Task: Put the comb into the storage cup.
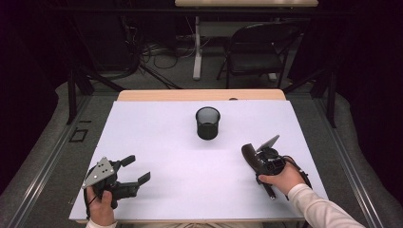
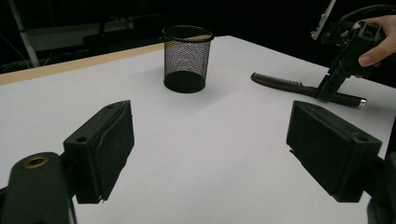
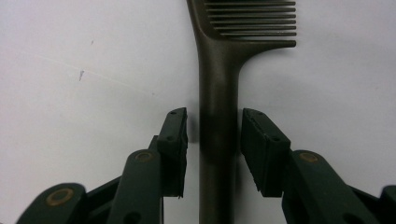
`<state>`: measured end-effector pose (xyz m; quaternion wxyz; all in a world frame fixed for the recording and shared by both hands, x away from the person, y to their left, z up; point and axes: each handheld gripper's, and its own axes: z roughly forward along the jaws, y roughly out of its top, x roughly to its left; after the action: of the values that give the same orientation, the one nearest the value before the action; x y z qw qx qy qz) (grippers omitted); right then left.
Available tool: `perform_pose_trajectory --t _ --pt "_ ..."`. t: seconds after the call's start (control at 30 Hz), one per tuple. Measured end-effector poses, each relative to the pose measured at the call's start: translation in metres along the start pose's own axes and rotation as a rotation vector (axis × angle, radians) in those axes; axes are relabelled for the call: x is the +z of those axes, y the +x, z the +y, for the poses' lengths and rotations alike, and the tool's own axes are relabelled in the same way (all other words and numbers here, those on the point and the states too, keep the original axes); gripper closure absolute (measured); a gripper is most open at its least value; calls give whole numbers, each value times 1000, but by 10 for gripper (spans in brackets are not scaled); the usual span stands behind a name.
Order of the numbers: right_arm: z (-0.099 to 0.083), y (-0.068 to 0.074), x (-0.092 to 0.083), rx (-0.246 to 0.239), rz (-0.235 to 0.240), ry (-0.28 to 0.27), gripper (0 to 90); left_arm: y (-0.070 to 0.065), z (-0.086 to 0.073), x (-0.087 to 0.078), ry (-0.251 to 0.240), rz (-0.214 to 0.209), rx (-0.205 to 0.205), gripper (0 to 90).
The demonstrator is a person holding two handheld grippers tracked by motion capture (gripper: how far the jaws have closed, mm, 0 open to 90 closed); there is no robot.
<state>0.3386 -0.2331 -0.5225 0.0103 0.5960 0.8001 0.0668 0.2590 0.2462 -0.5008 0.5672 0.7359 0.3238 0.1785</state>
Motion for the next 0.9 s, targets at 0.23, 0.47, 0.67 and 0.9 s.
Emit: perform_pose_trajectory --t 0.23,0.47,0.67,0.9 --pt "0 -1 1 2 -4 13 663 1 0 0 3 2 -1 154" --pt "0 -1 1 1 -6 20 699 1 0 0 3 2 -1 154" --pt "0 -1 1 4 -2 20 722 1 0 0 3 2 -1 154" --pt "1 -1 1 18 1 36 725 1 0 0 3 3 -2 154"
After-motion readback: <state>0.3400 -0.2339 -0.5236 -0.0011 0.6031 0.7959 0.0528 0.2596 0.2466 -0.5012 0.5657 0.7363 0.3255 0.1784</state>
